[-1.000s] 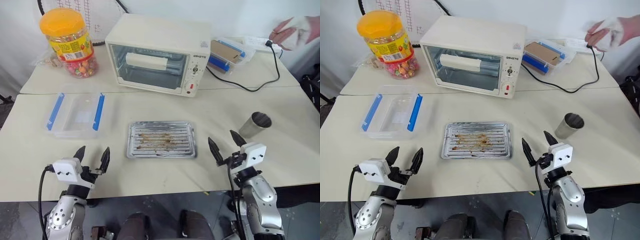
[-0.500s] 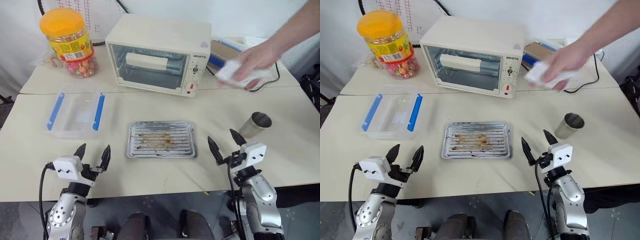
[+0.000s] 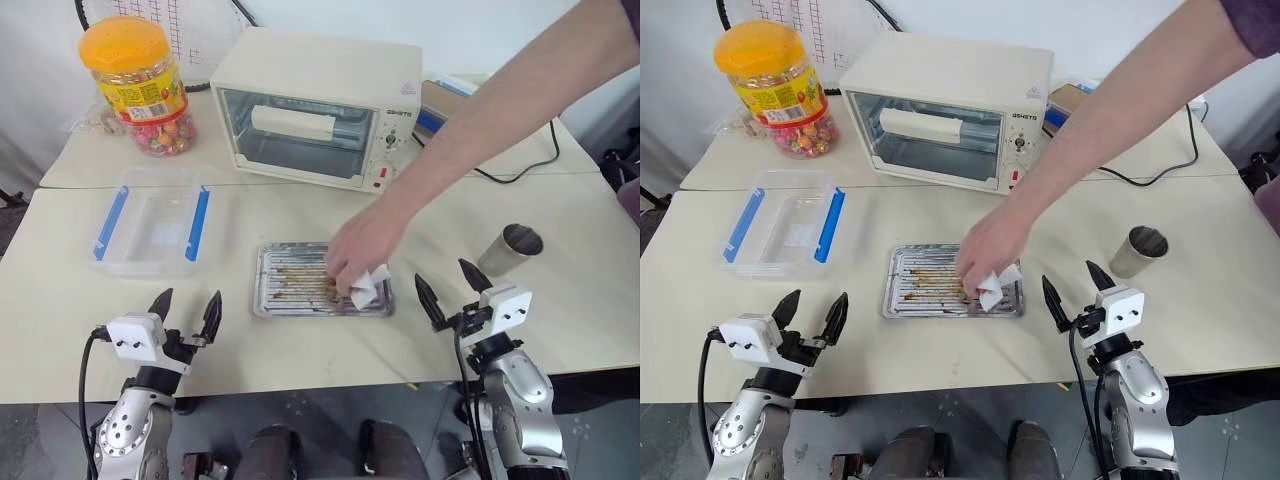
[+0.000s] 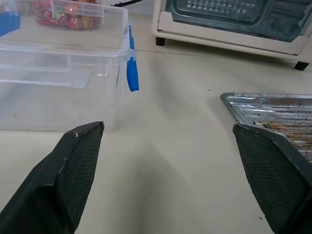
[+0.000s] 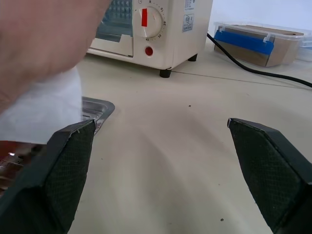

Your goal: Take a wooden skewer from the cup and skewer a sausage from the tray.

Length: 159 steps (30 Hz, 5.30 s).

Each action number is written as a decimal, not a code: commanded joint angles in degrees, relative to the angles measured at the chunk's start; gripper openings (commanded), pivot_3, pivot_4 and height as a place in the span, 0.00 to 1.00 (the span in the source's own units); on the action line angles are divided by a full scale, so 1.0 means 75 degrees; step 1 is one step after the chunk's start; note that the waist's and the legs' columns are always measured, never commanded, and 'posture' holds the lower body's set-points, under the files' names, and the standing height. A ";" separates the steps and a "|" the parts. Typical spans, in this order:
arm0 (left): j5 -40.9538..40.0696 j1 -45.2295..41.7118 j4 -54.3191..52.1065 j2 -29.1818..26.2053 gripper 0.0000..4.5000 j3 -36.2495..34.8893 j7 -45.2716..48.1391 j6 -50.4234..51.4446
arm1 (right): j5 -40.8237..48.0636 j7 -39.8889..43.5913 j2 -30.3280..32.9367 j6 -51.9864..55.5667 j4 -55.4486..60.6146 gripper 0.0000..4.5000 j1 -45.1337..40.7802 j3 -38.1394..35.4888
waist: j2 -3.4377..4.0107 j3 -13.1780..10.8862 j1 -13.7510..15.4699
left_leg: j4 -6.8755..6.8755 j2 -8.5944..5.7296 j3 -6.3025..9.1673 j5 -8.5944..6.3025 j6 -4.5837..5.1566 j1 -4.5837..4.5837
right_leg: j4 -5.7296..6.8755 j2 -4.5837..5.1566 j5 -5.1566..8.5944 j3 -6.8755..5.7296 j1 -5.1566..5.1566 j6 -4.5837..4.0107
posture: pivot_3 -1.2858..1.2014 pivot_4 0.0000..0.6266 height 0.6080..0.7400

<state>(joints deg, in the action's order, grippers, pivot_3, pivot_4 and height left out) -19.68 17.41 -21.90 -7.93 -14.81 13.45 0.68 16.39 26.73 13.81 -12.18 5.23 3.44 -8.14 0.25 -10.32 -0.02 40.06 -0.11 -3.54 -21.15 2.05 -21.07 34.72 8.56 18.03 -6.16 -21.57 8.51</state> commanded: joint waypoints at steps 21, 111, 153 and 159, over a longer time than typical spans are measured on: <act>0.0045 -0.0015 -0.0115 -0.0027 1.00 -0.0005 0.0071 -0.0146 | 0.0006 -0.0010 0.0061 -0.0051 0.0289 1.00 0.0045 -0.0019 | 0.0000 0.0000 0.0001 | 0.0000 0.0000 0.0000 0.0000 0.0000 0.0000 | 0.0000 0.0000 0.0000 -0.0001 0.0000 0.0000 | 0.52 0.24 1.00; -0.1873 0.0768 -0.0699 -0.1985 1.00 -0.1068 0.2505 0.0803 | 0.0662 0.1356 0.1206 0.0523 0.0686 1.00 0.0352 -0.0292 | -0.0012 0.0023 -0.0005 | -0.0001 0.0002 0.0004 -0.0002 0.0000 0.0003 | -0.0008 -0.0004 0.0001 0.0000 0.0007 -0.0001 | 0.52 0.24 1.00; -0.1358 0.0151 0.1157 -0.2914 1.00 -0.1129 0.4654 0.0146 | 0.0786 0.4237 0.2300 -0.0538 -0.1193 1.00 -0.0841 0.0257 | -0.0012 0.0023 0.0001 | 0.0004 0.0001 0.0005 -0.0001 0.0002 0.0004 | -0.0005 0.0000 0.0000 -0.0010 0.0010 -0.0001 | 0.52 0.24 1.00; -0.1427 0.0185 0.0967 -0.2797 1.00 -0.1095 0.4494 0.0275 | 0.0767 0.4146 0.2326 -0.0424 -0.1059 1.00 -0.0769 0.0243 | -0.0012 0.0023 -0.0003 | 0.0004 0.0001 0.0005 -0.0001 0.0002 0.0004 | -0.0005 0.0000 0.0000 -0.0009 0.0010 0.0000 | 0.52 0.24 1.00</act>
<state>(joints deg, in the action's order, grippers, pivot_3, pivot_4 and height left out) -29.30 18.40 -12.74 -29.20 -22.16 47.64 2.95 21.50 58.11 30.91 -15.52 -4.71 -2.78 -5.52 0.16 -10.15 -0.05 40.09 -0.10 -3.50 -21.16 2.06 -21.05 34.69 8.57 18.03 -6.23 -21.50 8.50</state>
